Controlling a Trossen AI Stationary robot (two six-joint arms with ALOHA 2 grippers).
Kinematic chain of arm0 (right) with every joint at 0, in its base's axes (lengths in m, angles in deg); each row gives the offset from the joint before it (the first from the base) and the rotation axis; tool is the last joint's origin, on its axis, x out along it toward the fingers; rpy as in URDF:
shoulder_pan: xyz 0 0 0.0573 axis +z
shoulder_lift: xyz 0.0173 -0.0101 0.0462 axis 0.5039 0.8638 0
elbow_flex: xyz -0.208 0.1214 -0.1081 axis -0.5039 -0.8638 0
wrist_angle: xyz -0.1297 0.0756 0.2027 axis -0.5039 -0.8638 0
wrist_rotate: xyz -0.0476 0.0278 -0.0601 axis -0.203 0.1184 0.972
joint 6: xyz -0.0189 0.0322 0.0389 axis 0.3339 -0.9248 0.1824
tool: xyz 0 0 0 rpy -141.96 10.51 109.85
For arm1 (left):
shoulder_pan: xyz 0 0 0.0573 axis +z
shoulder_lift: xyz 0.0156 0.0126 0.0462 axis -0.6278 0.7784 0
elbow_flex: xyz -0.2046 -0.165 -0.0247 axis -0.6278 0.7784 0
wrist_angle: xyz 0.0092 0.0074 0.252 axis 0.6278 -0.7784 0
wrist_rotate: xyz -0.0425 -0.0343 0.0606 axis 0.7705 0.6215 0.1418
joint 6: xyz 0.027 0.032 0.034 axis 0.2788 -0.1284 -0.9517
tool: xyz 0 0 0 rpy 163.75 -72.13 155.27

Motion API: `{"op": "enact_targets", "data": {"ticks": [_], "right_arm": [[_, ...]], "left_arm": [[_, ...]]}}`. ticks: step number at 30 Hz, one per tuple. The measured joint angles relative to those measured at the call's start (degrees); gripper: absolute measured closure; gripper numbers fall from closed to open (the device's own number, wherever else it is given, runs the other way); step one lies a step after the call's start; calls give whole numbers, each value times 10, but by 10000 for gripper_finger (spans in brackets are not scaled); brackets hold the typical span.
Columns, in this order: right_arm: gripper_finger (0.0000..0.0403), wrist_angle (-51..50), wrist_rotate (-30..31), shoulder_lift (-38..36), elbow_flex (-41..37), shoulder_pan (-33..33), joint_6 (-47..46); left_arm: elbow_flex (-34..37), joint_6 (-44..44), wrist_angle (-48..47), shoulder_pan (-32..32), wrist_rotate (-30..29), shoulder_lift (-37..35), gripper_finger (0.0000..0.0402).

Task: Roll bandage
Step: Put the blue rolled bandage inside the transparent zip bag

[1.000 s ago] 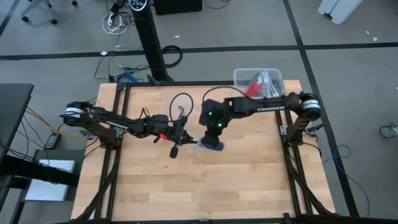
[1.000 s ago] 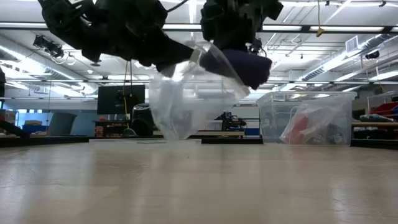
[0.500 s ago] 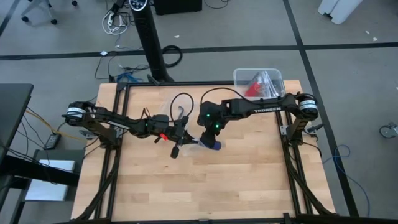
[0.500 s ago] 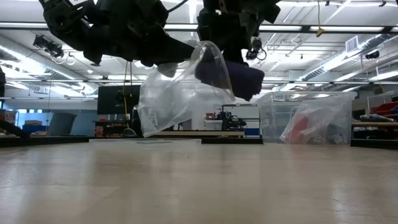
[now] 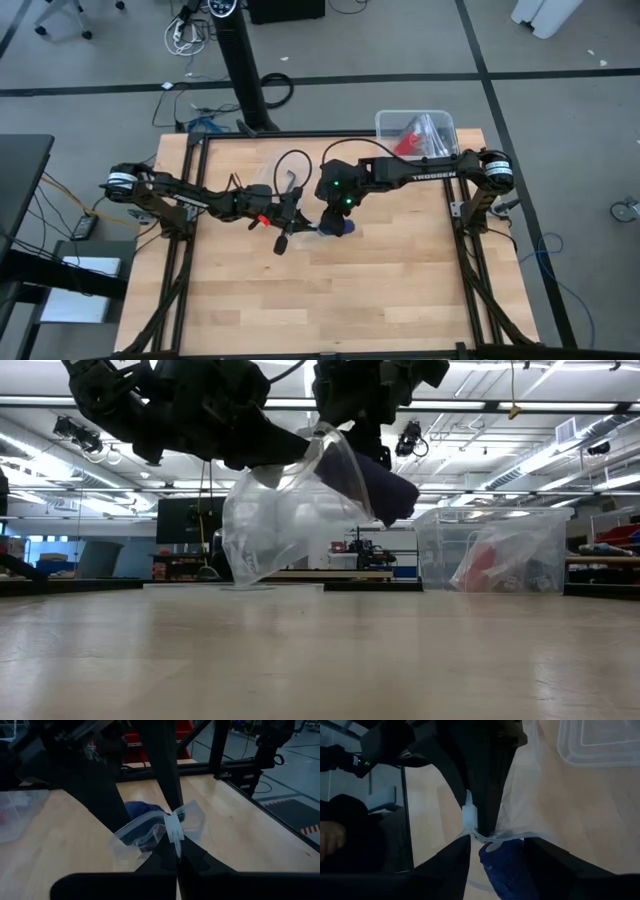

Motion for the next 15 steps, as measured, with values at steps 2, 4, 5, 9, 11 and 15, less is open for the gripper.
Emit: {"op": "enact_targets", "data": {"ticks": [2,4,5,9,11,15], "right_arm": [[227,-2,2,-4,0,1,7],[236,1,14,-13,0,4,14],[238,2,25,-20,1,6,21],[238,-24,84,-67,2,19,71],[233,-62,159,-96,2,35,103],[217,-158,307,-126,-3,80,135]], "left_arm": [[0,0,0,0,0,0,402],[4,0,6,0,-2,1,402],[7,0,9,0,-3,1,402],[19,1,24,0,-4,2,402],[25,2,30,0,-4,2,402],[34,3,42,0,-3,2,402]]}}
